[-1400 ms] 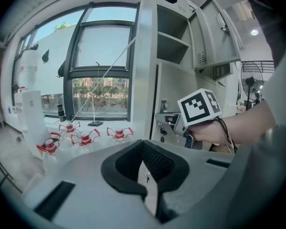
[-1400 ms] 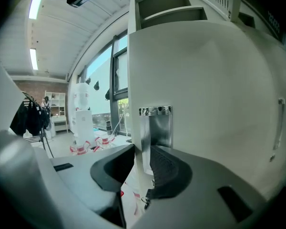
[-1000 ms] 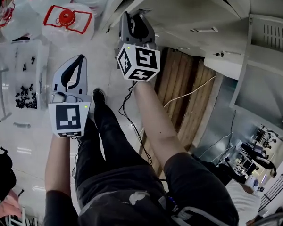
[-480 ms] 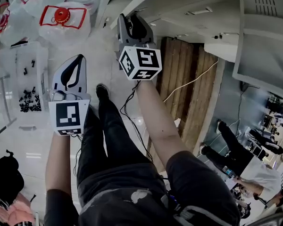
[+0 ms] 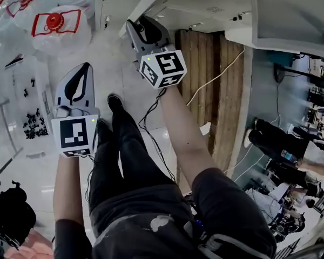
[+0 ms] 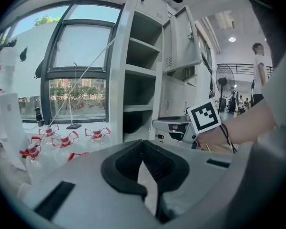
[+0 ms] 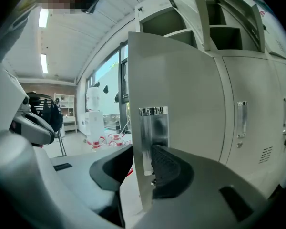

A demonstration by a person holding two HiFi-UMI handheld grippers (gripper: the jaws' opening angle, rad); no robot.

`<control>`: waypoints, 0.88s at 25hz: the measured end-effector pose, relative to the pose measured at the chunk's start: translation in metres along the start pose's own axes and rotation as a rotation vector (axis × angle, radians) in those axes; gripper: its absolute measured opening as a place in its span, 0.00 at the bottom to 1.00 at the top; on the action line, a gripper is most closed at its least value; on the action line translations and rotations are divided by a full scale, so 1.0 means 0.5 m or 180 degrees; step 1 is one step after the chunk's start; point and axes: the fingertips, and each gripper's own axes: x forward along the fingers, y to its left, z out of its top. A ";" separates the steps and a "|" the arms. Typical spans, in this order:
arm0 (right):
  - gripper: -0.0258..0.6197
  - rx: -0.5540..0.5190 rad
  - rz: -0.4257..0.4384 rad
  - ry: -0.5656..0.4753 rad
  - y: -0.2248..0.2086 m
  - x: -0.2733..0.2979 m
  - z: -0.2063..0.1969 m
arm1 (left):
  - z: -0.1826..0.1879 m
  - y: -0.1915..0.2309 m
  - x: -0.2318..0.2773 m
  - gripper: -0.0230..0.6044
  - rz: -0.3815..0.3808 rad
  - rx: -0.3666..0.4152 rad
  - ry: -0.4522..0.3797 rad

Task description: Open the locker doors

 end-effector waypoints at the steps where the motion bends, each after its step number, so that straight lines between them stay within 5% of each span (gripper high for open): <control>1: 0.26 -0.0001 0.0027 -0.0001 -0.002 -0.009 -0.001 | 0.001 -0.008 -0.005 0.05 -0.0015 0.0018 -0.0004; 10: 0.26 -0.0137 0.0165 0.0083 -0.016 -0.064 -0.011 | -0.010 -0.076 -0.015 0.05 -0.0177 0.0141 0.0102; 22: 0.27 -0.0240 0.0399 0.0130 -0.046 -0.133 -0.016 | 0.001 -0.157 0.016 0.05 0.0104 0.0008 0.0107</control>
